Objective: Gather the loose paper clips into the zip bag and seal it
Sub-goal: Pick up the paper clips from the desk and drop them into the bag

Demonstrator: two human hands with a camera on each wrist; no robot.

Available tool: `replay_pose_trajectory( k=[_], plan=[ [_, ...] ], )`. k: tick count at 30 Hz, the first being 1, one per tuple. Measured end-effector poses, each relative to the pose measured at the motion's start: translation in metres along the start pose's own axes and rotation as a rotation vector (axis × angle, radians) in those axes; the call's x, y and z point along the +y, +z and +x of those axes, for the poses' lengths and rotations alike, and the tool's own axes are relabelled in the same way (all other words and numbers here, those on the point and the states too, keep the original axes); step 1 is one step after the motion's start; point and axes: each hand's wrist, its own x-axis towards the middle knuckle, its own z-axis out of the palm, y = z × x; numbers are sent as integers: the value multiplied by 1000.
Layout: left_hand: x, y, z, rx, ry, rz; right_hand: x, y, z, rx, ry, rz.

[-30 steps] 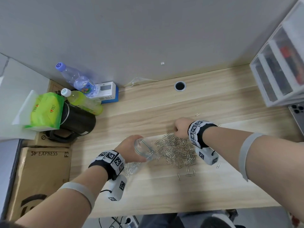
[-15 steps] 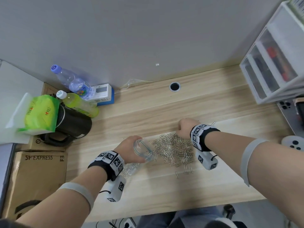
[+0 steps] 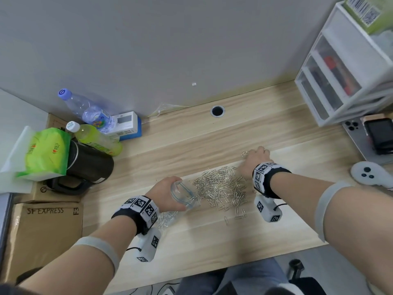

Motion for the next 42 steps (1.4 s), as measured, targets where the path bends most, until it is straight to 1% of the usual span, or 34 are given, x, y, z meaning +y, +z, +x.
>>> replay_pose_trajectory(
  k=[3,5,7,9,11,14,16,19,21,23,24,26,30,32,35,39,42],
  plan=[
    [1,1,-3,4,14,2,-6,8,-10,-43,-212,34],
    [1,2,-5,10,13,-2,-11,12,-17,-55,-281,76],
    [1,3,-7,14,15,-5,-13,14,-21,25,-285,95],
    [1,3,-10,13,19,-11,-13,16,-23,103,-256,73],
    [0,3,-13,16,18,-11,-12,17,-21,128,-232,31],
    [-5,6,-20,24,10,-15,-12,16,-18,86,-208,10],
    [-7,9,-24,27,0,-23,-13,17,-18,65,-234,-8],
    [-9,10,-29,29,-1,-23,-17,20,-24,33,-362,-38],
    [-8,10,-31,24,2,-16,-20,23,-31,-49,-456,-18],
    [-6,9,-32,27,6,-12,-20,25,-35,-112,-508,-1],
    [-5,9,-32,29,10,-14,-19,26,-36,-112,-523,-7],
    [-3,9,-33,32,14,-13,-16,26,-39,-91,-528,-50],
    [-1,10,-38,32,12,-3,-9,23,-41,-117,-431,-291],
    [-2,11,-40,34,12,-5,-6,28,-41,-130,-405,-356],
    [-2,11,-41,39,11,-7,-7,38,-43,-113,-422,-314],
    [-2,13,-42,49,8,-17,-21,45,-45,-96,-442,-147],
    [-3,15,-42,58,-3,-28,-30,49,-45,-103,-465,-67]
  ],
)
